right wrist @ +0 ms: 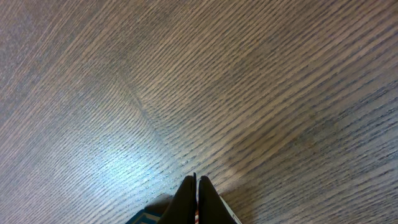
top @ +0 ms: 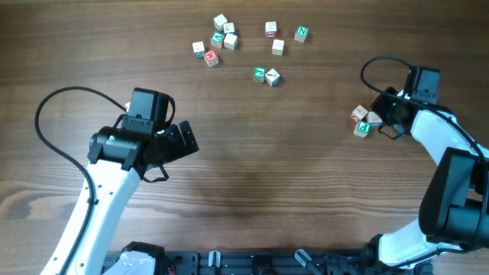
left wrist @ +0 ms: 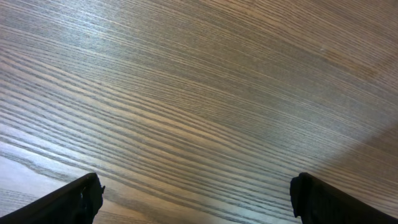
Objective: Form a circle
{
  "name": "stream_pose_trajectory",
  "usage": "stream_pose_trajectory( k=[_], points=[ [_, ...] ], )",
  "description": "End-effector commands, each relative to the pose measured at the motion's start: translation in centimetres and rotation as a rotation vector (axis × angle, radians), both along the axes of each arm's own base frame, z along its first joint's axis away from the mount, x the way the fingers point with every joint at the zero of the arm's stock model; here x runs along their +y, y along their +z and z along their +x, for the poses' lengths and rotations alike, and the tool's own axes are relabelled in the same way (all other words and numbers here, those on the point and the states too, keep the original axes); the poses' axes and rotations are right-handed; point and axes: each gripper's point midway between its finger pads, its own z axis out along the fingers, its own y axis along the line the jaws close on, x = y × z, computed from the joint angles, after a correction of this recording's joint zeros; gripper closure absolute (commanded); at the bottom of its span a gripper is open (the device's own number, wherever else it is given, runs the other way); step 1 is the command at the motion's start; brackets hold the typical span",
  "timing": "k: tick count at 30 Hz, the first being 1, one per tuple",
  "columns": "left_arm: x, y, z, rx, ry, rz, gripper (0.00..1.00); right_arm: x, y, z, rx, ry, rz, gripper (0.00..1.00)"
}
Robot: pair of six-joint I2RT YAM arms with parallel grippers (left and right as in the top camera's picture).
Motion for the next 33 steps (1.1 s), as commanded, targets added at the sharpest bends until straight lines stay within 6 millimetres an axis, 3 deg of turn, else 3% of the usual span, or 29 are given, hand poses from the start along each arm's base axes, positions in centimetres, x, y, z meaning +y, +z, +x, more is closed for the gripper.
stream_pose_trajectory(
  k=[1, 11, 15, 20, 22, 25, 27, 30, 33],
  points=[
    [0.1, 0.0, 0.0, 0.000, 0.002, -0.003, 0.00, 0.1, -0.3, 0.2, 0.000, 0.016, 0.012, 0.96],
    [0.1, 0.0, 0.0, 0.000, 0.002, -0.003, 0.00, 0.1, -0.2, 0.3, -0.007, 0.017, 0.012, 0.96],
    [0.1, 0.0, 0.0, 0.000, 0.002, -0.003, 0.00, -0.9, 0.5, 0.8, -0.020, -0.008, -0.027, 0.96],
    [0.1, 0.0, 0.0, 0.000, 0.002, -0.003, 0.00, -3.1, 2.0, -0.2, -0.030, -0.112, -0.007, 0.92],
    [0.1, 0.0, 0.0, 0.000, 0.002, -0.003, 0.00, -3.2, 4.0, -0.1, -0.074, -0.114, -0.013, 0.87],
    [0.1, 0.0, 0.0, 0.000, 0.002, -0.003, 0.00, -2.0, 8.0, -0.5, -0.143, -0.086, -0.013, 0.67],
    [0.1, 0.0, 0.0, 0.000, 0.002, -0.003, 0.00, -0.1, 13.2, -1.8, -0.243, -0.018, -0.016, 0.34],
    [0.1, 0.0, 0.0, 0.000, 0.002, -0.003, 0.00, 1.7, 21.2, -6.1, -0.412, 0.014, -0.033, 0.00],
    [0.1, 0.0, 0.0, 0.000, 0.002, -0.003, 0.00, 2.7, 24.6, -10.2, -0.491, 0.004, -0.047, 0.00]
  ],
)
